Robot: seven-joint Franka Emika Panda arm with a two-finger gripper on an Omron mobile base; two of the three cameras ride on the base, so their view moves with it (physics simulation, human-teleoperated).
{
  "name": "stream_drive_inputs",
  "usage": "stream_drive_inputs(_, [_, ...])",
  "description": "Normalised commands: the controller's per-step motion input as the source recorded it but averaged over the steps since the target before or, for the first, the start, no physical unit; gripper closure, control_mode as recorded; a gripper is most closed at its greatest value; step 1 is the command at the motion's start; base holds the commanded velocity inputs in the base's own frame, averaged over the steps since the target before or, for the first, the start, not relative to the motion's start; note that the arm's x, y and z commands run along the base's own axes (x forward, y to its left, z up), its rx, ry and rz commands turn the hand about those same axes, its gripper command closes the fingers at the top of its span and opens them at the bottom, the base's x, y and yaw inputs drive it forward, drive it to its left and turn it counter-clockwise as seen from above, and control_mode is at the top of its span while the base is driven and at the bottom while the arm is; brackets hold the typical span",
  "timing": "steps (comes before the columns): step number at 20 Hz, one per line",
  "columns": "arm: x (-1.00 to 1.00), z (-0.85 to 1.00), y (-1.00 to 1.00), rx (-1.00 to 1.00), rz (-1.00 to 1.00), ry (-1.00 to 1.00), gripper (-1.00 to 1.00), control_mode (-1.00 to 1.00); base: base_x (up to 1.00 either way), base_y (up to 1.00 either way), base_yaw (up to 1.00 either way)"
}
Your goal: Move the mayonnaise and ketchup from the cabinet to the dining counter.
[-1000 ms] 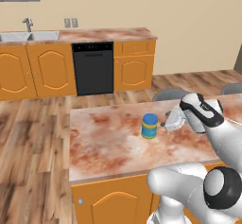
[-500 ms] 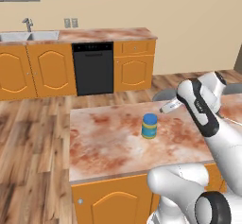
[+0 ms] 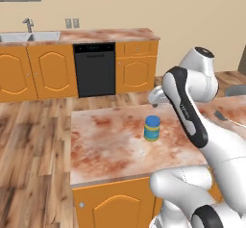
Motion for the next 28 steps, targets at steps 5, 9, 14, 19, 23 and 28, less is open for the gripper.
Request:
stream_drive_inputs(5, [-0.48,0.15,0.09,-0.02,-0.29,0.11,-1.00,-1.00,0.00,0.00,0.00])
stream_drive_inputs(9, [-0.52,0.00,0.00,-0.02,-0.26,0.01,-1.00,-1.00,0.00,0.00,0.00])
stream_drive_inputs(14, [-0.14,0.00,0.00,-0.03,-0.16,-0.08,-1.00,-1.00,0.00,0.00,0.00])
stream_drive_inputs(19, [-0.01,0.00,0.00,0.00,-0.03,-0.20,-1.00,-1.00,0.00,0.00,0.00])
stream_drive_inputs(23, [-0.01,0.00,0.00,0.00,0.00,-0.29,-1.00,-1.00,0.00,0.00,0.00])
stream_drive_inputs(28, [-0.06,0.03,0.00,0.00,0.00,-0.30,-1.00,-1.00,0.00,0.00,0.00])
